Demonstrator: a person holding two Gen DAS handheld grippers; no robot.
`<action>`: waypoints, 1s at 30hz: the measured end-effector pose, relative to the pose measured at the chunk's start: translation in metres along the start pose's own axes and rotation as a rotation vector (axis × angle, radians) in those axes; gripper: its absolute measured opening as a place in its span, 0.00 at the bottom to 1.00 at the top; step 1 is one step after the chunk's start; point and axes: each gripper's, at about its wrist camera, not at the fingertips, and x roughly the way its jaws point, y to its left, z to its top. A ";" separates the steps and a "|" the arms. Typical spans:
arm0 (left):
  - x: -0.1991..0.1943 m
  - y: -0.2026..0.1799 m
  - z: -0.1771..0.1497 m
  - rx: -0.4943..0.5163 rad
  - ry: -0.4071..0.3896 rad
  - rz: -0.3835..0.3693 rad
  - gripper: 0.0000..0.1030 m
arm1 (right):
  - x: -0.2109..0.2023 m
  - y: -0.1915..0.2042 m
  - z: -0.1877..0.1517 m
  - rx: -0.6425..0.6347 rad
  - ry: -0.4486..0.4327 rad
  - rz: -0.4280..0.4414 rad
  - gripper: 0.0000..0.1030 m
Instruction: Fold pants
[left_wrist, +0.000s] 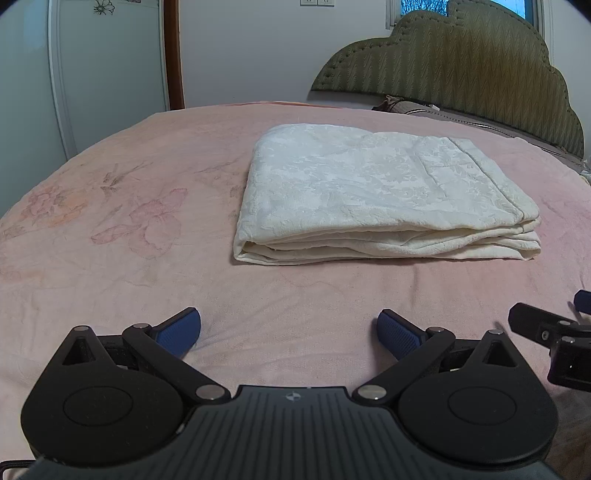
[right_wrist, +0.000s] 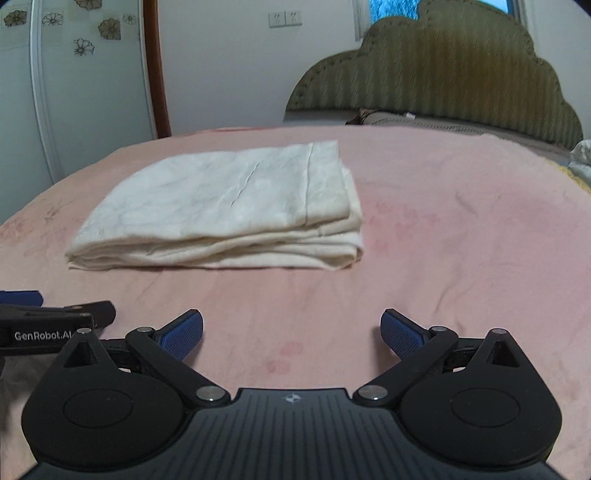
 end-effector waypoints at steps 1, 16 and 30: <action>0.000 0.000 0.000 0.000 0.000 0.000 1.00 | -0.001 0.000 0.000 0.002 -0.001 0.004 1.00; 0.000 -0.001 0.000 0.001 -0.001 0.002 1.00 | 0.003 0.014 -0.013 -0.083 0.071 0.017 1.00; 0.005 0.004 0.017 0.012 0.126 -0.049 1.00 | 0.005 0.017 -0.012 -0.076 0.074 0.012 1.00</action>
